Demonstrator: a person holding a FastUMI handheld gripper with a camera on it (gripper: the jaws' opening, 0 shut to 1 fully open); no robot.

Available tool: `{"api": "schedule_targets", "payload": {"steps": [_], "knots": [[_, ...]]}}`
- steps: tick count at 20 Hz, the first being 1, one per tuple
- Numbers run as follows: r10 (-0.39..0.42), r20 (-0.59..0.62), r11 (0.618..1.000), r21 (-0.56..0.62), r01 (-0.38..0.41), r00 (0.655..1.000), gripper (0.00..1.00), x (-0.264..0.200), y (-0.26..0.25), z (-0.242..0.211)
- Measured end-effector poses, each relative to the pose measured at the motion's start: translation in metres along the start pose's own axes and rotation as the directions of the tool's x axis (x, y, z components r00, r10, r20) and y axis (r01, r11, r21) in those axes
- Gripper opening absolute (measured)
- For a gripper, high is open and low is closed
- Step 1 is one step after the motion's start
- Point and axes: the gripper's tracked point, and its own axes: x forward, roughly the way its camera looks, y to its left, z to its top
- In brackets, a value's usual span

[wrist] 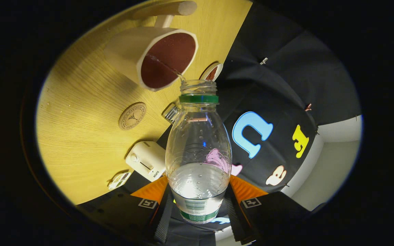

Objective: Take the bottle from table, then pour the juice into the cup, finally place the bottle on the coaster

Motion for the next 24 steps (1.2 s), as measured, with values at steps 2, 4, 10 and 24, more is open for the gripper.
{"api": "schedule_targets", "payload": {"steps": [2,4,10,24], "knots": [[0.002,0.005,1.0,-0.005,-0.002,1.0,0.74,-0.001,0.0,0.001],[0.003,0.004,1.0,-0.004,-0.003,1.0,0.74,-0.003,0.0,0.0],[0.0,0.01,1.0,0.001,0.0,1.0,0.74,-0.003,-0.001,0.0],[0.244,-0.031,0.813,0.551,-0.187,0.969,0.74,-0.011,0.038,-0.01]]}}
